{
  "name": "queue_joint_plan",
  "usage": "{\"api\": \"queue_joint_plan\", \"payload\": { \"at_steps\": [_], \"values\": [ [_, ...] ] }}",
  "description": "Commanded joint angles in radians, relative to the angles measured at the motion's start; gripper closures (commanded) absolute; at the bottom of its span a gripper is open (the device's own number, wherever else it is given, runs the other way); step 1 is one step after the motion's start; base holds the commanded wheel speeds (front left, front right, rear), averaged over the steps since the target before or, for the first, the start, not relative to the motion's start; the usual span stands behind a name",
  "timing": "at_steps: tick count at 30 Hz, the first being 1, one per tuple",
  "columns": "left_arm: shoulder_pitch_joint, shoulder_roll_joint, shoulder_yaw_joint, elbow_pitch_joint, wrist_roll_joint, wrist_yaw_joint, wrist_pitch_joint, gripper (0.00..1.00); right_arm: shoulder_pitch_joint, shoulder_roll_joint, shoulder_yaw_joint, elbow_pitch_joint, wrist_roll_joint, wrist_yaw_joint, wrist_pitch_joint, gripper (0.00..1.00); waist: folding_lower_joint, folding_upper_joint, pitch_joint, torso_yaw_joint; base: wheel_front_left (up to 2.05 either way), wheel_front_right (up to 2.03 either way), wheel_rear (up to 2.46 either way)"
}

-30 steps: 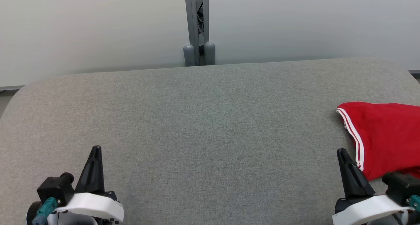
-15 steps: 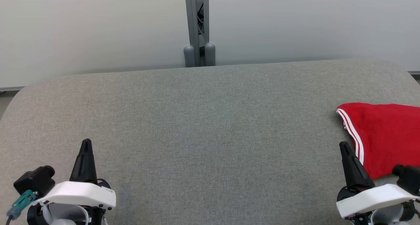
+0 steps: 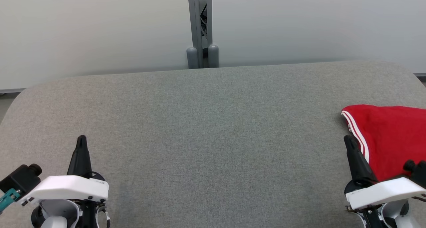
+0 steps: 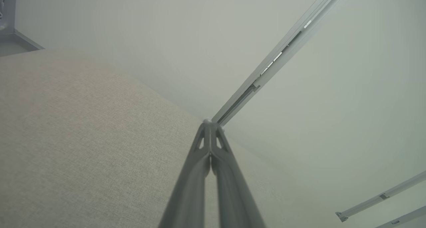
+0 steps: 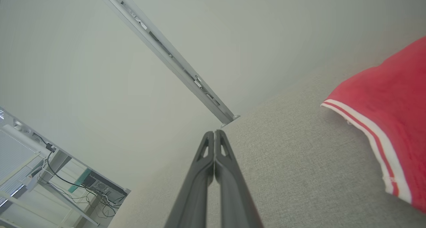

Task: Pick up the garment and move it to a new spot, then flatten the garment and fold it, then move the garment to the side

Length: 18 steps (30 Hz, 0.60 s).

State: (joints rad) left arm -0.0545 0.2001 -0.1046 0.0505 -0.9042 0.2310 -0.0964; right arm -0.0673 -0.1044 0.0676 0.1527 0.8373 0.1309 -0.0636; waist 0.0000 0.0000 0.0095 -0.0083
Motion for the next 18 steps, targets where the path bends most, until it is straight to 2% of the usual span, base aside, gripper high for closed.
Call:
{"api": "queue_joint_plan", "payload": {
  "at_steps": [1, 18],
  "values": [
    [-0.035, 0.002, 0.021, -0.023, -0.031, 0.006, 0.008, 1.0, -0.031, -0.02, 0.011, -0.004, 0.053, 0.0, -0.015, 1.0, 0.0, 0.0, 0.0, 0.0, 0.0, 0.0, 0.0],
    [-0.046, -0.037, 0.091, -0.067, -0.203, 0.016, 0.069, 1.0, -0.088, -0.167, 0.179, -0.023, 0.441, 0.0, -0.11, 1.0, 0.0, 0.0, -0.004, 0.001, 0.0, 0.0, 0.0]
  ]
}}
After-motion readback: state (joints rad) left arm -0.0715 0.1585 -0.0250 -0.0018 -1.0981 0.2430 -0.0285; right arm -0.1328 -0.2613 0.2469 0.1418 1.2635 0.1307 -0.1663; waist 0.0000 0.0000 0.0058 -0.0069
